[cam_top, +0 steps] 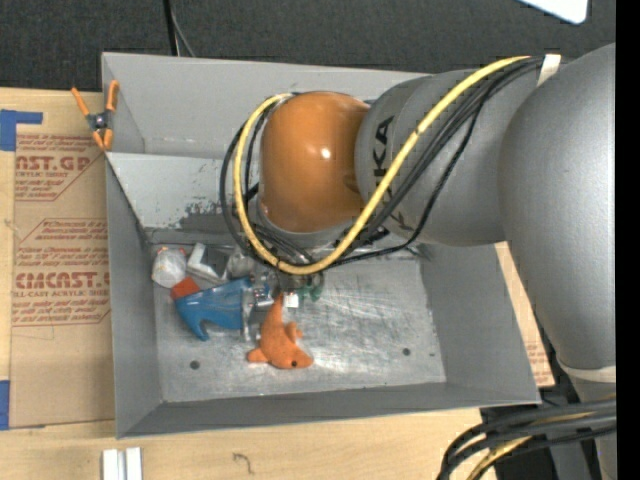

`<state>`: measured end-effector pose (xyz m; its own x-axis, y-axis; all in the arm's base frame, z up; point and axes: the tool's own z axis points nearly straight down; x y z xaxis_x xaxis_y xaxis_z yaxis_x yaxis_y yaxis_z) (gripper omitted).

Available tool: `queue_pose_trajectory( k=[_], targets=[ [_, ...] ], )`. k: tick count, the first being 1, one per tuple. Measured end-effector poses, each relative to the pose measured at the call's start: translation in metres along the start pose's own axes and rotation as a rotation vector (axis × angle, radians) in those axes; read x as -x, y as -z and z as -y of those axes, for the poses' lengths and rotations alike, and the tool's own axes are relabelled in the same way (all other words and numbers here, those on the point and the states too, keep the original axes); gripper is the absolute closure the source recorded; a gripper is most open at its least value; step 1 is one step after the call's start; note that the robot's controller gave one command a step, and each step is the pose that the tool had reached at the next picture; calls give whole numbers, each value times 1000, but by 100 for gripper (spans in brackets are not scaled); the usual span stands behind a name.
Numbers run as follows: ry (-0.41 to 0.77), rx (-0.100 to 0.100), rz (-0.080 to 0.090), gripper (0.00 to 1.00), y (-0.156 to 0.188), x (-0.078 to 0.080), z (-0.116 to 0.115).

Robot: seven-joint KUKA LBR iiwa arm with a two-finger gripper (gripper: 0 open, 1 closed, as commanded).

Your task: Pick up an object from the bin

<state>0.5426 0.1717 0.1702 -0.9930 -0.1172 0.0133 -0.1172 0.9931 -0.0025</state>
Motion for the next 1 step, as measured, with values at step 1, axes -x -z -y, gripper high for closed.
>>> queue_pose_trajectory(
  k=[1],
  targets=[
    [18, 1, 10, 100, 148, 43, 13]
  ],
)
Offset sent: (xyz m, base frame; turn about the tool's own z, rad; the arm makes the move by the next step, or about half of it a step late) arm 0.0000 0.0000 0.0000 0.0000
